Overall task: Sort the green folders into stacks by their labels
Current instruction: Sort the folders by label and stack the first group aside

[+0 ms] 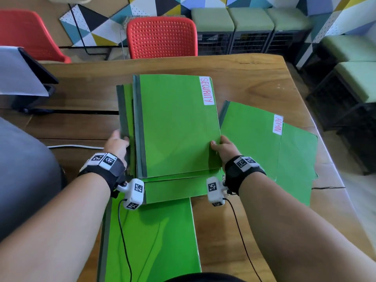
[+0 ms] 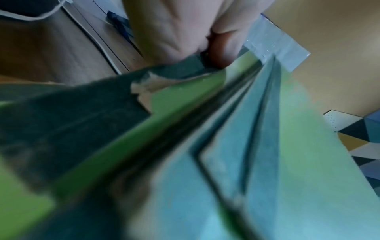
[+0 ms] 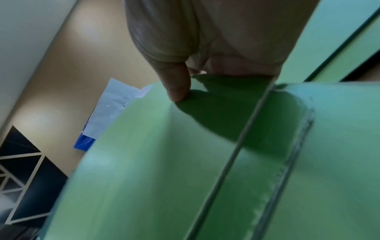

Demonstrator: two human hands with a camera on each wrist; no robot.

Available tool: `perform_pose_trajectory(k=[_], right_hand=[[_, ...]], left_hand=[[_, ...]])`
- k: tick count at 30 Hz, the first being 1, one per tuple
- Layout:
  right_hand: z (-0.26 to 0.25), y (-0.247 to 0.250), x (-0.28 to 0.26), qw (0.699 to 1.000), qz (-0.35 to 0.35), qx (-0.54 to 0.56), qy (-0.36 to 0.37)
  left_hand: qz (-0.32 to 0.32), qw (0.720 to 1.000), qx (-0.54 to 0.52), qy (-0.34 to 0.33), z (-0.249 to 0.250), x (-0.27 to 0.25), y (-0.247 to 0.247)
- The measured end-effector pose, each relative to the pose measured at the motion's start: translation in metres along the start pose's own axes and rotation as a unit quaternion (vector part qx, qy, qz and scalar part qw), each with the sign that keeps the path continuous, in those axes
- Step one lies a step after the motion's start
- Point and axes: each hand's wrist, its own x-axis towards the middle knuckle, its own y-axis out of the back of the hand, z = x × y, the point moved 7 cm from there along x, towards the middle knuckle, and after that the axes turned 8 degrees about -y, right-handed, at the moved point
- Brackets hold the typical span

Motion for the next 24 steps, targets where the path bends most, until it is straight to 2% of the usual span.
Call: perform_pose_trajectory(k=[2,5,7,9,11,13,16,18,21,24], right_hand=[[0.006,-0.01,-0.006,1.0,-0.012,-0.018,0.008],[0.01,-0.011,-0.015,0.999,0.01,-0.015,0.031],[0.01,-0.007,-0.02,0.999,0.027,-0.006,0.043],[0.008,0.003,-0.024,0.997,0.048,-0.014,0.054],[0.004,0.022,-0.025,0.991,0.102,-0.062,0.067],[0.004,0.049,-0.022,0.971,0.174,-0.145,0.069],[0.017,0.102,-0.013,0.924,0.272,-0.269,-0.012],[0.031,0.136,-0.013,0.893,0.311,-0.314,-0.082],[0.052,0.171,-0.007,0.864,0.323,-0.354,-0.153],[0.062,0.183,0.007,0.857,0.322,-0.366,-0.169]], left_hand=[[0.001,0.999,-0.044,0.026,-0.002,-0.009,0.004],[-0.017,0.986,-0.126,0.109,-0.009,-0.027,0.004],[-0.05,0.988,-0.117,0.088,-0.004,-0.038,-0.007],[-0.048,0.996,-0.061,0.033,0.007,-0.048,-0.014],[-0.044,0.997,-0.055,0.027,0.011,-0.054,-0.028],[-0.053,0.996,-0.065,0.017,0.015,-0.06,-0.045],[-0.087,0.995,-0.05,0.011,0.015,-0.07,-0.071],[-0.112,0.994,-0.015,0.01,0.014,-0.075,-0.087],[-0.133,0.991,0.023,0.016,0.01,-0.075,-0.104],[-0.154,0.986,0.033,0.048,0.004,-0.074,-0.117]])
